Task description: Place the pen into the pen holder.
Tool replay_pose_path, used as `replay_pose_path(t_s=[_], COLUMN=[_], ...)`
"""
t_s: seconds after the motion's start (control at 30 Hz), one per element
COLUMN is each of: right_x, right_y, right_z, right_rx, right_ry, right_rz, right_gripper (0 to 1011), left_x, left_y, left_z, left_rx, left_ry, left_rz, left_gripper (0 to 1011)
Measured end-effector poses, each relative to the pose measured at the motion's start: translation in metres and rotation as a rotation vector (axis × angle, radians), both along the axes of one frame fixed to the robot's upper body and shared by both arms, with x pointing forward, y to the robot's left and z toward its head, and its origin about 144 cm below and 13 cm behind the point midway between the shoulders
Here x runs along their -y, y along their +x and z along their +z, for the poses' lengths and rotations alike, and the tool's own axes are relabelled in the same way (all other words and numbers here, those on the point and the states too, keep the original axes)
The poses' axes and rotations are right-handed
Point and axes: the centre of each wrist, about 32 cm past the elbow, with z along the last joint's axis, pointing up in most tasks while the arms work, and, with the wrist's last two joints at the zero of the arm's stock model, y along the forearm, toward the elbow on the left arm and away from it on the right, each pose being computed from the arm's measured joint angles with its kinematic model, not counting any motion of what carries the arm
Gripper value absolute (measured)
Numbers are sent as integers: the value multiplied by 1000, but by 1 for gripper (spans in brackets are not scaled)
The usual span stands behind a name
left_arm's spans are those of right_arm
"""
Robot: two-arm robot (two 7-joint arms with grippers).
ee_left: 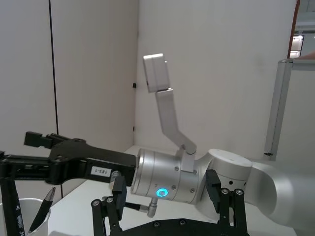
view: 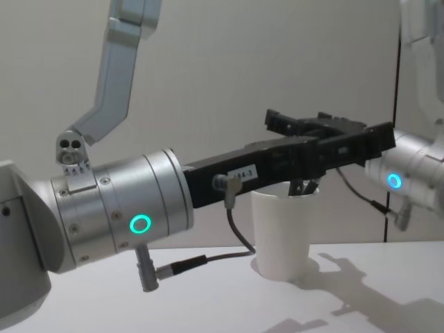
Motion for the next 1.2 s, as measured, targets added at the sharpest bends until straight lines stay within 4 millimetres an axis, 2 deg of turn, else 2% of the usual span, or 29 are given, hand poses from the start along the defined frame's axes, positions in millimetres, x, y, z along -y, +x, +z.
replay_pose_path(t_s=[0.03, 0.6, 0.87, 1.2], right_x=[2, 39, 39, 49], right_y=[-2, -41, -44, -65], right_z=[1, 6, 5, -3], right_rx=[2, -4, -7, -26], right_ry=[3, 45, 42, -6], right_rz=[-2, -91, -92, -110], right_gripper=[1001, 1001, 1001, 1002], left_x=[0, 0, -1, -4], left_y=[0, 0, -1, -6], left_z=[0, 0, 0, -1], left_rx=[0, 0, 0, 10], left_ry=[0, 0, 8, 71], left_rz=[0, 0, 15, 128], left_gripper=[1001, 1001, 1001, 1001])
